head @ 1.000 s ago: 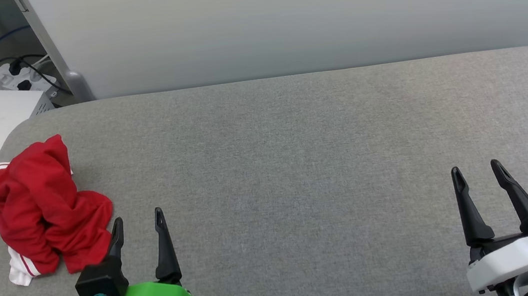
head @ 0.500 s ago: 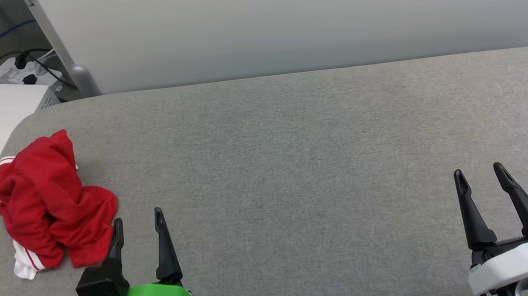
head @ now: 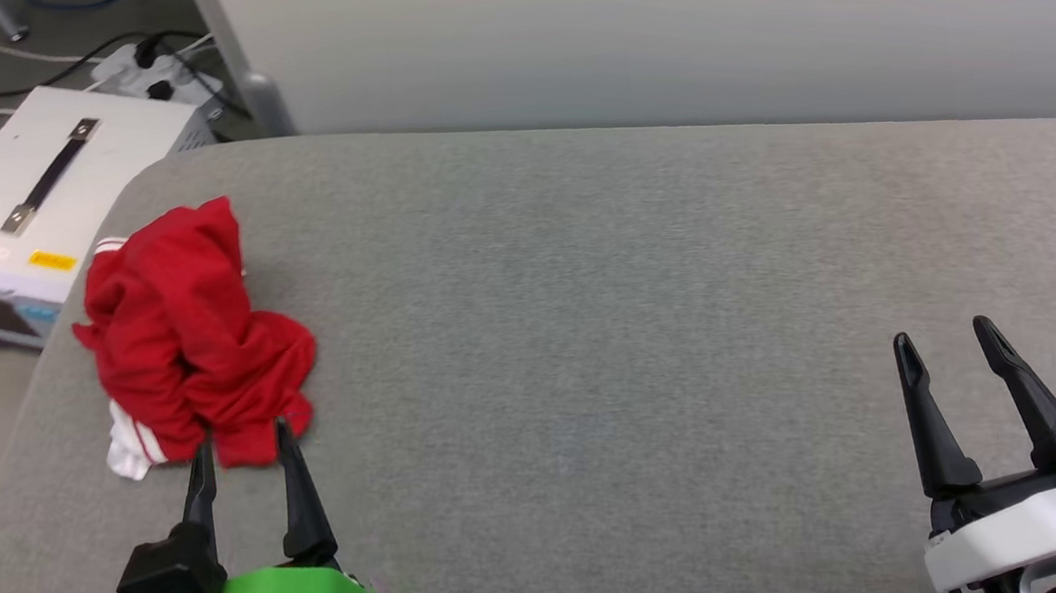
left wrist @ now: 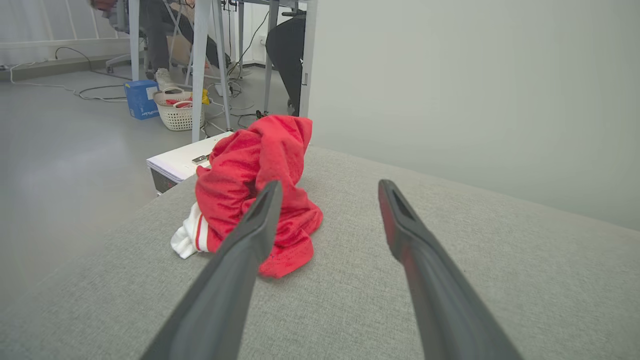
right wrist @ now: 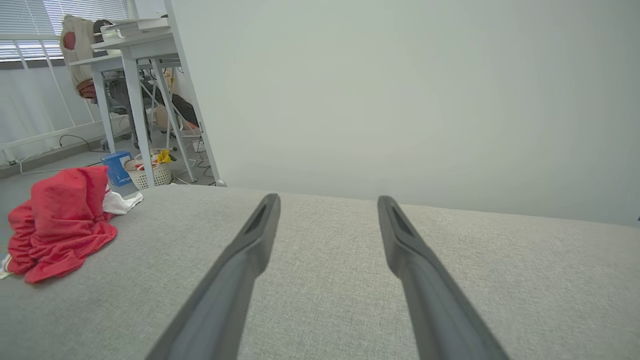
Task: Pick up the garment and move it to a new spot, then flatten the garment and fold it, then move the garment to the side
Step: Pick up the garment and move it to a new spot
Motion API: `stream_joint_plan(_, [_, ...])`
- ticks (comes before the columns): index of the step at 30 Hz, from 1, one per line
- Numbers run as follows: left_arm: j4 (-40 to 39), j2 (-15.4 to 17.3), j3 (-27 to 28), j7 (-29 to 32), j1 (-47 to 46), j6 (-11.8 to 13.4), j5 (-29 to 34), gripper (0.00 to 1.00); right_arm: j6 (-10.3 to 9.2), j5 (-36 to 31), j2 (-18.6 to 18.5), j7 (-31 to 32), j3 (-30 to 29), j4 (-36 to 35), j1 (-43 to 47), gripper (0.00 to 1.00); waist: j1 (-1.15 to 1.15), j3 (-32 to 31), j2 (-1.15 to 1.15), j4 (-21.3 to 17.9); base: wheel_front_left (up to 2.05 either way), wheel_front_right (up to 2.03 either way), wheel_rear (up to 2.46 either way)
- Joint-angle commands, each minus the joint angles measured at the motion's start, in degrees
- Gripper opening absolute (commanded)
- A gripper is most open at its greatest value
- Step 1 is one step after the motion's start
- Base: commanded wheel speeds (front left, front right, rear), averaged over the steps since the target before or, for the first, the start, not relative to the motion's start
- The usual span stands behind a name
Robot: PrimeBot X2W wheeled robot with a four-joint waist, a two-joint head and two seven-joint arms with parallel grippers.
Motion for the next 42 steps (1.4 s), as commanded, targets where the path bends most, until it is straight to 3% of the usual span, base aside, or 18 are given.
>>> stream_joint_plan(1, [0.06,-0.22,0.34,-0.74,-1.29,0.43,-0.54,1.00,-0.04,-0.28,-0.05,-0.66,0.17,-0.61,0.35,1.00,0.00,0.93,0.00,3.59,0.00,0.00,0.00])
stream_joint_plan(15, [0.21,-0.24,2.91,-1.86,-1.44,1.27,-4.47,1.00,-0.04,-1.54,-0.05,-1.77,1.80,-2.07,-0.52,1.00,0.00,2.64,0.00,14.37,0.00,0.00,0.00])
stream_joint_plan(28, [0.64,-0.24,3.74,-1.86,-1.84,0.67,-6.06,1.00,-0.04,-2.32,-0.05,-1.77,2.22,-2.10,-1.19,1.00,0.00,3.91,0.00,17.08,0.00,0.00,0.00])
stream_joint_plan(31, [0.89,-0.24,4.52,-1.86,-3.21,-0.79,-6.20,1.00,-0.04,-2.46,-0.05,-1.77,2.46,-2.04,-1.51,1.00,0.00,4.33,0.00,16.56,0.00,0.00,0.00])
stream_joint_plan(36, [2.69,-0.12,8.34,-1.86,-10.01,-6.30,-4.23,1.00,-0.04,-3.39,-0.05,-1.77,2.78,-2.40,-2.60,1.00,0.00,6.14,0.00,14.93,0.00,0.00,0.00])
stream_joint_plan(42, [6.93,3.67,12.16,-1.86,-22.94,-10.79,-2.96,1.00,-0.04,-4.38,-0.97,-1.77,2.90,-3.12,-4.87,1.00,0.00,10.65,0.00,12.15,0.00,0.00,0.00])
